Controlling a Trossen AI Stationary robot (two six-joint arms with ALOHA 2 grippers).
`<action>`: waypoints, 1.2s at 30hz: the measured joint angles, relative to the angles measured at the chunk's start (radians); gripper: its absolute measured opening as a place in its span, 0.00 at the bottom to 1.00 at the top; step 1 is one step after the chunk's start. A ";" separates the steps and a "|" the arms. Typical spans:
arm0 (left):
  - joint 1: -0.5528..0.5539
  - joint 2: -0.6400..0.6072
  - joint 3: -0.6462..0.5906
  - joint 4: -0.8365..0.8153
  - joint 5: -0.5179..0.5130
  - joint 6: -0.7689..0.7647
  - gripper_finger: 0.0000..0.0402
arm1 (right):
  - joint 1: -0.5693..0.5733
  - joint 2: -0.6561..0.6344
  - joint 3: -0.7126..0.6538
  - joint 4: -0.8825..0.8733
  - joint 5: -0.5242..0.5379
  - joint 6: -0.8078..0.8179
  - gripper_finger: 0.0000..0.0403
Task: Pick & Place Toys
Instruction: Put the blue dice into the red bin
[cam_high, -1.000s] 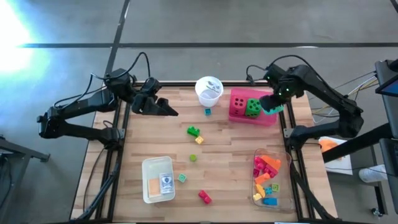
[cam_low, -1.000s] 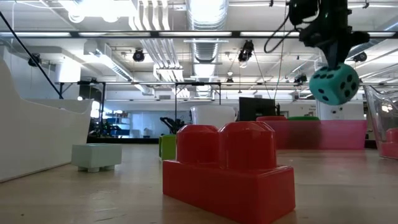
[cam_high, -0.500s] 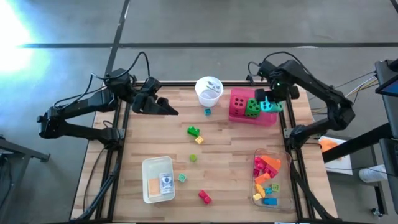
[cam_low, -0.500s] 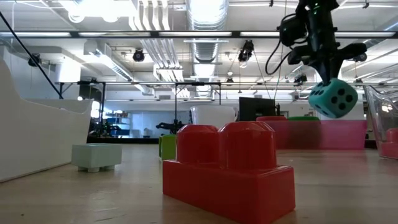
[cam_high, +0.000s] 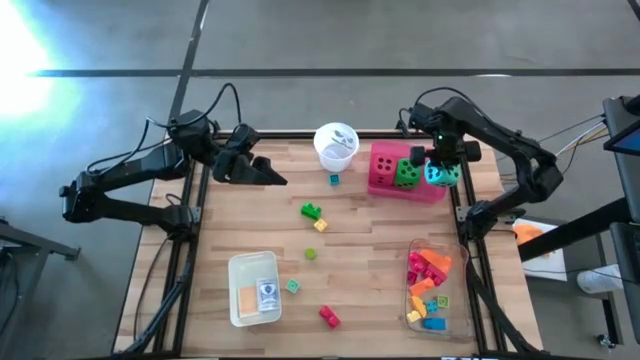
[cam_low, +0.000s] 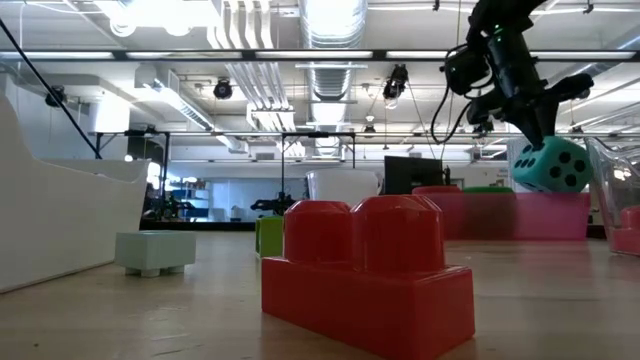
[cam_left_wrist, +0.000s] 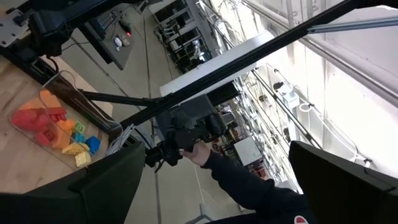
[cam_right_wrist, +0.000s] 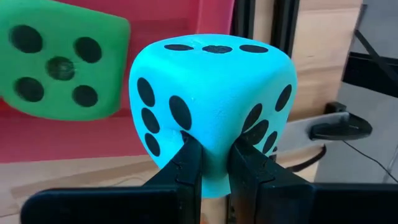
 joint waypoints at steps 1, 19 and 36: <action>0.000 0.000 0.000 0.000 0.000 0.000 0.99 | 0.000 0.006 -0.002 0.001 0.005 0.004 0.10; 0.000 0.000 0.000 -0.001 0.012 0.004 0.99 | 0.009 0.026 0.044 0.006 -0.017 0.031 0.10; 0.000 0.000 0.000 -0.001 0.015 0.003 0.99 | 0.009 0.027 -0.059 0.067 -0.039 0.025 0.10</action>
